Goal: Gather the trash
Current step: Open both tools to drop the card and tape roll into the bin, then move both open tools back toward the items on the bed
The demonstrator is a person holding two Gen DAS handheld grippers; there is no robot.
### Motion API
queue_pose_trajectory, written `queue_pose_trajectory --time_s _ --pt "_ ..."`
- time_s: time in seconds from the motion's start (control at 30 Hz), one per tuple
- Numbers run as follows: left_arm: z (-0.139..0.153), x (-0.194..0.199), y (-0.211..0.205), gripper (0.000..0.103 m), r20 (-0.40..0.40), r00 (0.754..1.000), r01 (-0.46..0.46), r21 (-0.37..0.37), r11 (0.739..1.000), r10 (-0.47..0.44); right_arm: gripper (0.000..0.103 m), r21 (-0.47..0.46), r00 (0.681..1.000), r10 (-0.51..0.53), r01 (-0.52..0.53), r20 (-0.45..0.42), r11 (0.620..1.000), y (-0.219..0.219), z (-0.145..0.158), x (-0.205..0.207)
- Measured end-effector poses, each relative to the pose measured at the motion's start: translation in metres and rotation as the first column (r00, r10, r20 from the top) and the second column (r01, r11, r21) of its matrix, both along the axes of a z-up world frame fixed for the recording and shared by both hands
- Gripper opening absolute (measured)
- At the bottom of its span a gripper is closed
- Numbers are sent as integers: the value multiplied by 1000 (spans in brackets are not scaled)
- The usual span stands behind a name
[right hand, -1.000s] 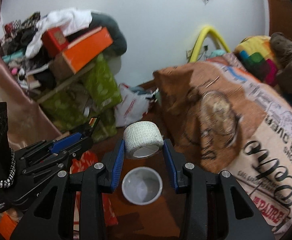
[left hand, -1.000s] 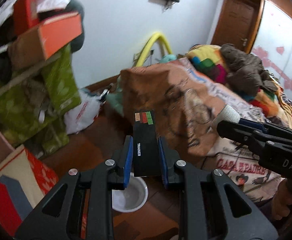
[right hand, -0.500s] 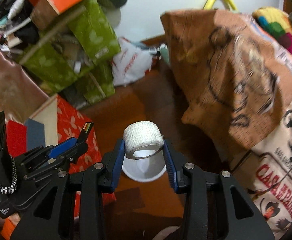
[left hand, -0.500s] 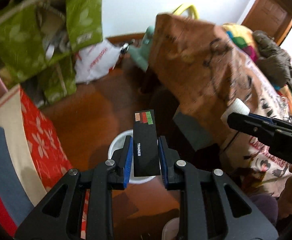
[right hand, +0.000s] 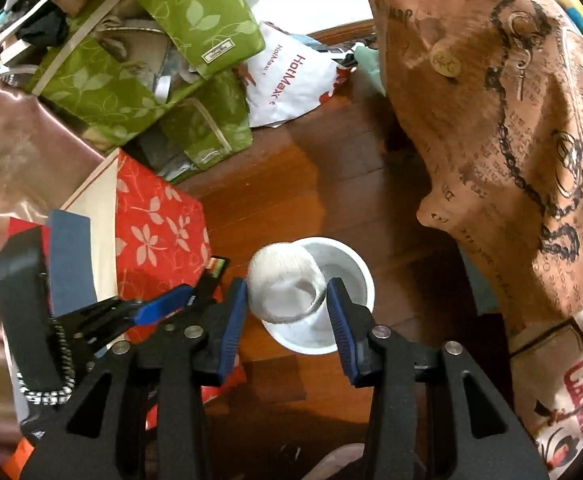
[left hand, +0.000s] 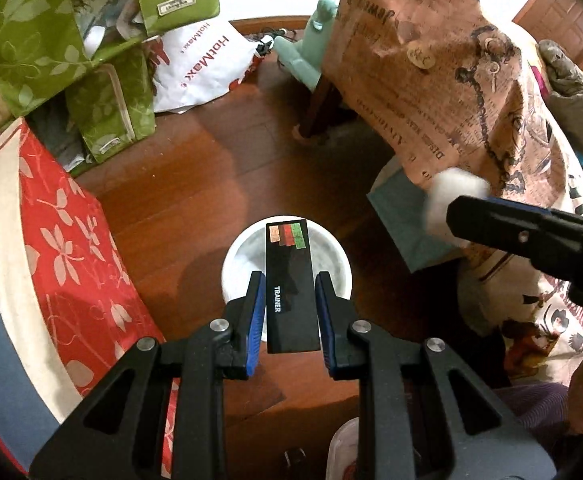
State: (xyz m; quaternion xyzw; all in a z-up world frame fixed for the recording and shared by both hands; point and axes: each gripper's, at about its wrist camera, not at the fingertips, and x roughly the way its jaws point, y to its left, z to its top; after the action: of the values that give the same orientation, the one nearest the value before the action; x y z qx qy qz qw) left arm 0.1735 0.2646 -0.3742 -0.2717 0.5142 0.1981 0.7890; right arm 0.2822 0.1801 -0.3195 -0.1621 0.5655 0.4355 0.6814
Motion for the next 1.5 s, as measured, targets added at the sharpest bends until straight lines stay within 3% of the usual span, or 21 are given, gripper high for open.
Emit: queue_pose_trajectory --time_s 0.1,0.37,0.6,0.83,0.97,1.13,1.5 --pt "-3 6 1 24 -4 1000 9 -4 1000 -9 55 -1 999 -6 6 35 1000 -3 2 2" --pt "-6 21 5 27 -31 999 21 -5 1000 -21 55 0 999 -34 34 28 999 -12 6 10" --pt "10 17 1 29 -27 999 33 15 999 -32 55 11 997 -49 48 61 999 -25 21 11" --pt "58 6 -13 30 31 998 43 84 996 -46 54 46 991 -60 55 117 997 -44 49 5" --pt "94 4 -28 32 67 995 63 163 985 -75 54 86 985 -76 63 156 994 -60 73 -1" --pt "139 5 -48 34 141 985 74 203 976 -104 54 145 971 -105 75 213 987 -83 107 -7" --pt "231 7 -111 49 280 937 111 328 938 -208 54 303 912 -244 142 331 942 -159 187 -9"
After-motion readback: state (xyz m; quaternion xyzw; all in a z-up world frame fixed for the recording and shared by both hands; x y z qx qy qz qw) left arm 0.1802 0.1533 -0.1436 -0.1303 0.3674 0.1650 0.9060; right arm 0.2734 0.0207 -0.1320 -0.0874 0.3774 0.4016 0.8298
